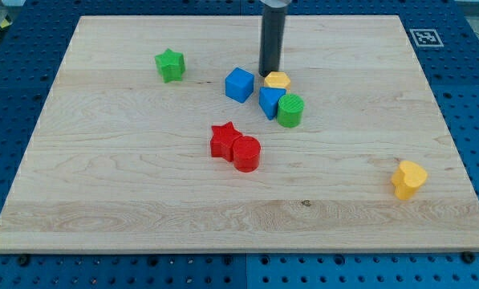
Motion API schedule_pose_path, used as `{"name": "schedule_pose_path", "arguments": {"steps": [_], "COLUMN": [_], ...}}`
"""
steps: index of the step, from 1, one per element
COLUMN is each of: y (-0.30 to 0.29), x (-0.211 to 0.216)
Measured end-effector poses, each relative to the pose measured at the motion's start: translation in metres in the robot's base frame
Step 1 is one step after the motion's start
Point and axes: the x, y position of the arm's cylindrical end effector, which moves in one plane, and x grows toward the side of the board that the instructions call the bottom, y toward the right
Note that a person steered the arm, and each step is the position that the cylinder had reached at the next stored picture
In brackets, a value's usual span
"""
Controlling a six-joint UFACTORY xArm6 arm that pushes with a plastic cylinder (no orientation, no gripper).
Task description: Place the yellow hexagon at the top side of the yellow heart
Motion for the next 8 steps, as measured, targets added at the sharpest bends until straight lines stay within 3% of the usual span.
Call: {"name": "schedule_pose_path", "arguments": {"steps": [1,2,3,4,6,7,8], "y": [-0.033,-0.036,0.011,0.09,0.088,0.136,0.144], "x": [-0.006,0.034,0.055,0.049,0.007,0.014,0.081]}}
